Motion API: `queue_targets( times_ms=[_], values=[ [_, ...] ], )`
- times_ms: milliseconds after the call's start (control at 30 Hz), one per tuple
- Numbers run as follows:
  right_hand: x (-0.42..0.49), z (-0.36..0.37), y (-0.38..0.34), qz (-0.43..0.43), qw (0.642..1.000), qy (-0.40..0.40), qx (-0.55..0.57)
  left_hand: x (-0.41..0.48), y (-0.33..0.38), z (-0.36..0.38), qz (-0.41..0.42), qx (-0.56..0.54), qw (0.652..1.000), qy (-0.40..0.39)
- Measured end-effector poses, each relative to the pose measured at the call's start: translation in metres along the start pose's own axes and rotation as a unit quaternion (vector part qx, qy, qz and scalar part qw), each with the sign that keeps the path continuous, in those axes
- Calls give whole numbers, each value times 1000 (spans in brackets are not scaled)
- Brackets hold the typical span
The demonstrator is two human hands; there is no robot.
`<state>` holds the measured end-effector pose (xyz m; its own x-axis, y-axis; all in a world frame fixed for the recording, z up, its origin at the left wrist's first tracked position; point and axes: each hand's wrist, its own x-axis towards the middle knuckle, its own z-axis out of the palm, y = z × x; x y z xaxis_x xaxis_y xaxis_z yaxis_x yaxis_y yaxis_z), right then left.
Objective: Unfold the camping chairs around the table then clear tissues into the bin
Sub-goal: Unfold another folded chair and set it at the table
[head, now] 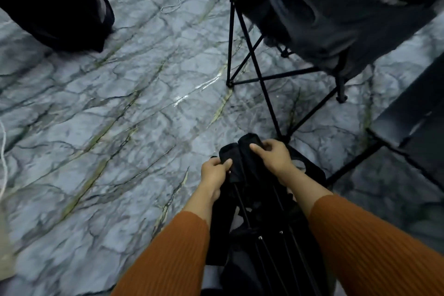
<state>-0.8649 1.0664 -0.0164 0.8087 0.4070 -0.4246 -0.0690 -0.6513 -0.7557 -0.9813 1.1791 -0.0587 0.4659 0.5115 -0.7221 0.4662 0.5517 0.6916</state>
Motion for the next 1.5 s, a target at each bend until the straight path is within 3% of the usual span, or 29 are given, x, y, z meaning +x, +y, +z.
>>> queue_targets(
  times_ms=[267,667,867,1067,1200,1333,1500],
  values=[
    [-184,-115,-96,-30,997,-74,-11,-211,85,-14,36,70,995,-60],
    [-462,-243,-127,-9,997,75,30,-468,125,15,162,250,931,-213],
    [-565,-292,-117,6,976,216,41,-554,135,44,258,354,855,-280],
    [-656,-318,-91,74,920,380,65,-578,180,32,382,455,741,-313],
    [-709,-327,-79,101,866,483,76,-577,244,3,431,470,718,-279],
    [-741,-305,-88,87,859,501,51,-568,269,-43,468,492,680,-276],
    [-769,-245,-68,139,881,450,41,-555,219,-100,438,561,632,-307]
  ],
)
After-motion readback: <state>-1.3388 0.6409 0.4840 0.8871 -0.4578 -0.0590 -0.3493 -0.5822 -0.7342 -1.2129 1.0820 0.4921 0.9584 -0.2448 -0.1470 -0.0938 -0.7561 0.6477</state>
